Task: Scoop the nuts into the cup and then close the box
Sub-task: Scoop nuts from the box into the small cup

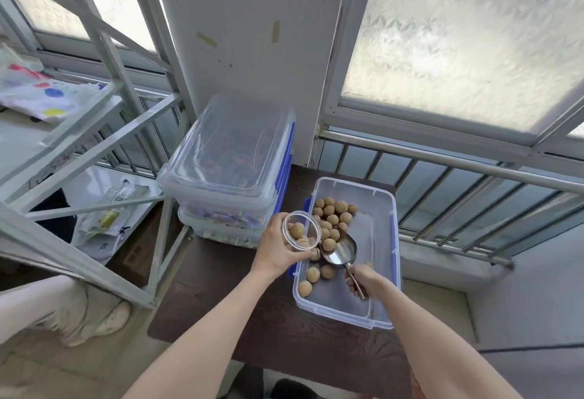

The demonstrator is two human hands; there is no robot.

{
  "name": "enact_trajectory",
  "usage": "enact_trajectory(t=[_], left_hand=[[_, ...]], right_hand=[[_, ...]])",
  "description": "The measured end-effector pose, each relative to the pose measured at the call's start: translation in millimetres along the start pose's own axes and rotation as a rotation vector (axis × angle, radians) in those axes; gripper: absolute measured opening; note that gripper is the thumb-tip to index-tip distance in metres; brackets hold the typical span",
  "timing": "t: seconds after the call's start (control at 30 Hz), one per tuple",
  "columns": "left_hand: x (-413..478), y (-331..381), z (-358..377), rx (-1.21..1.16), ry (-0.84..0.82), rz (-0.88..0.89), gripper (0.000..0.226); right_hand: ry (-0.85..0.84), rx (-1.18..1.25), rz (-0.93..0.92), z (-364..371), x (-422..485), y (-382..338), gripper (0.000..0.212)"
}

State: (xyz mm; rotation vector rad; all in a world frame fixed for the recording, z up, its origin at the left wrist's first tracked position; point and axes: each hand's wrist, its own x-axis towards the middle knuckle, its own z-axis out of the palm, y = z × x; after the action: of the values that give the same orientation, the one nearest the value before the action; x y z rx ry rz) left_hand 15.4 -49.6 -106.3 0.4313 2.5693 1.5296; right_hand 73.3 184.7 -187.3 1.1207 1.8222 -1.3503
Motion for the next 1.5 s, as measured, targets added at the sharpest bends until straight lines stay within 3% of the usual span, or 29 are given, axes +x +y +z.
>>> enact_trajectory(t=[0.17, 0.5, 0.8, 1.17, 1.37, 1.5], left_hand=[[-6, 1, 5, 0.003, -0.03, 0.009, 0.08], [-3, -11, 5, 0.034, -0.026, 0.001, 0.083], [14, 5, 2, 0.029, -0.08, 0.018, 0.086], [19, 19, 0, 0.03, -0.135, 0.032, 0.084], [23, 34, 5, 0.08, -0.198, 0.097, 0.079], [25, 35, 0, 0.104, -0.215, 0.151, 0.076]], right_hand=[[0.062, 0.143, -0.047, 2, 5, 18, 0.043], [0.018, 0.214, -0.112, 24, 18, 4, 0.035], [0.034, 0.256, -0.244, -2, -14, 17, 0.028], [0.017, 0.043, -0.378, -67, -118, 20, 0.021], [-0.038, -0.245, -0.438, -97, -173, -5, 0.027], [0.05, -0.482, -0.401, -104, -187, -38, 0.024]])
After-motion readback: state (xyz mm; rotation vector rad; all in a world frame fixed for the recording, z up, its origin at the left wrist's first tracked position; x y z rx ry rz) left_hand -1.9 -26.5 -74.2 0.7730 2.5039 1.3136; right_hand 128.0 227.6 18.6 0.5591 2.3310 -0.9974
